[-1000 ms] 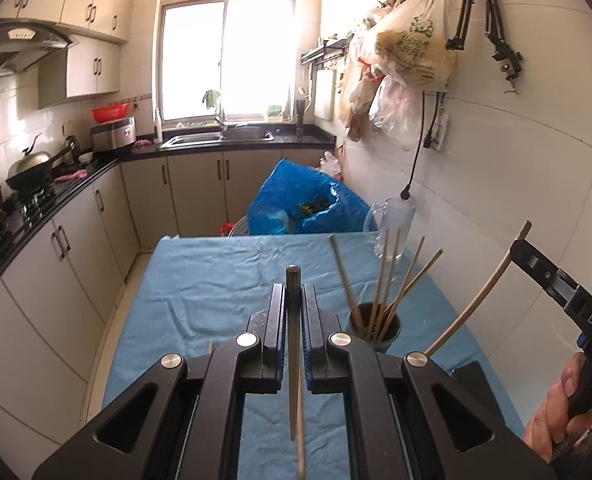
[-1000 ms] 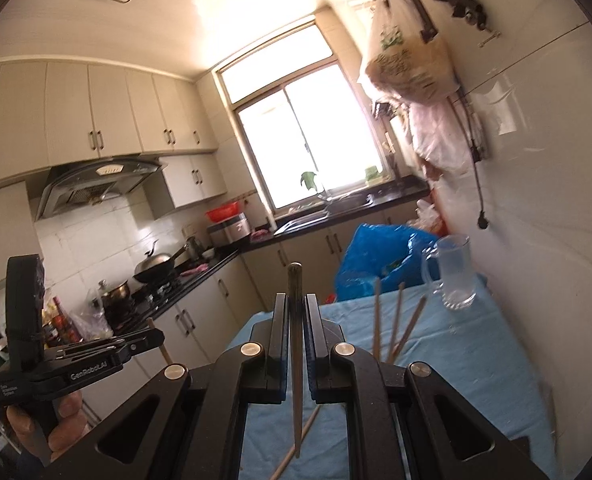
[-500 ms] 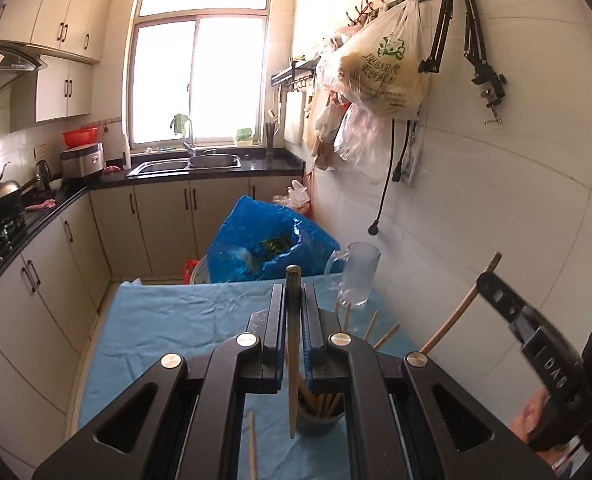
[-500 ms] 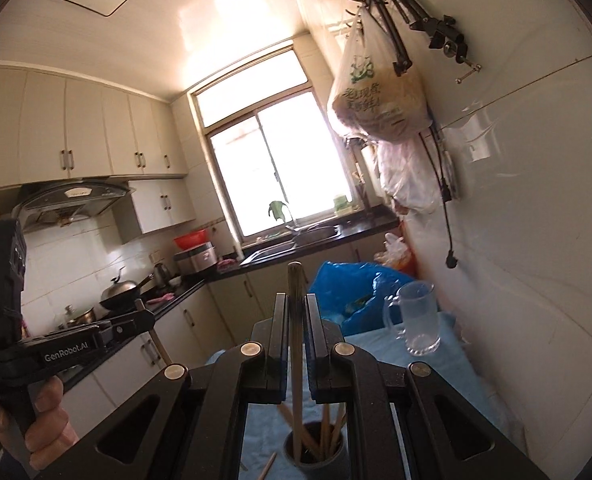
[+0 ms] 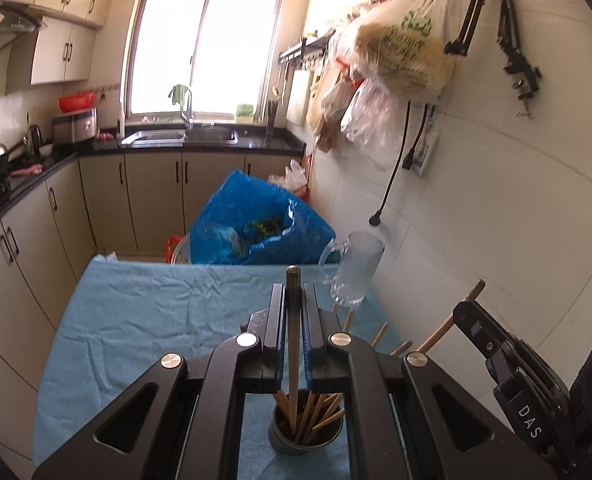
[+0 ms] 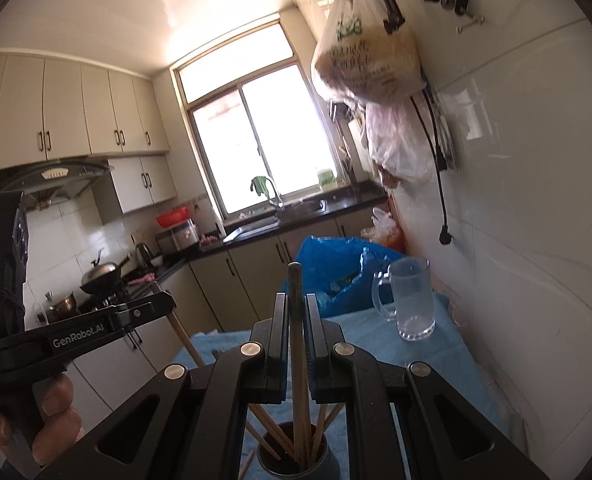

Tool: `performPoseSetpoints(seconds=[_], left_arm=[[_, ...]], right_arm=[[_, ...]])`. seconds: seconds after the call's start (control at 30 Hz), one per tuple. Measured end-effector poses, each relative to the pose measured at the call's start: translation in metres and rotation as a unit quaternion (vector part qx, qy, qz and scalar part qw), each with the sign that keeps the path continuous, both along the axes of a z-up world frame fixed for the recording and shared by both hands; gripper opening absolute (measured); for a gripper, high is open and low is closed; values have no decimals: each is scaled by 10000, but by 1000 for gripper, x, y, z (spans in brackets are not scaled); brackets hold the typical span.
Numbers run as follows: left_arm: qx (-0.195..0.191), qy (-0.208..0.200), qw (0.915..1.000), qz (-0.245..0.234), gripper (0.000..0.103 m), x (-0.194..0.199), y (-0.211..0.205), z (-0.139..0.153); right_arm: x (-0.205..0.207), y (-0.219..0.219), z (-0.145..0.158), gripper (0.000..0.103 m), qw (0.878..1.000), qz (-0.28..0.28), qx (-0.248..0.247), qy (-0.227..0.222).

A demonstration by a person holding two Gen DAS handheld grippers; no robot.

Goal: Organize utensils
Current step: 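Lower the right tool's chopstick into the cup while the left tool inserts its own, then open both tools and move them back over the last chopsticks on the towel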

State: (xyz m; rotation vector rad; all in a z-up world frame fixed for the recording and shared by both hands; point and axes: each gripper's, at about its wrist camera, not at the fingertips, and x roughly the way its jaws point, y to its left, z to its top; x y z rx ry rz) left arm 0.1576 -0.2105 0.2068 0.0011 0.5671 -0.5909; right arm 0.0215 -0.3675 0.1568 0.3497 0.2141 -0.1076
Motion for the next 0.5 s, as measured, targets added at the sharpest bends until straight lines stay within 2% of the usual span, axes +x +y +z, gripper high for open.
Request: performPoseSetpoints(seconds=[0.27,0.4,0.43,0.5], left_arm=[[105,181,9998,2,7,6,3,-19],[109,223,9997,42,7,6,7,-21],[83,273,9996,15,9,6,8,-21],[17,314,9995,11,23,6,12,-19]], right_arm=[[18,2,-27,8,9988,117,51,476],[20,-4,-29,9,9982,135,167,564],[18,-4,-28,9,9983,130,164,552],[14,-6,-23,9,9986,91,153,490]])
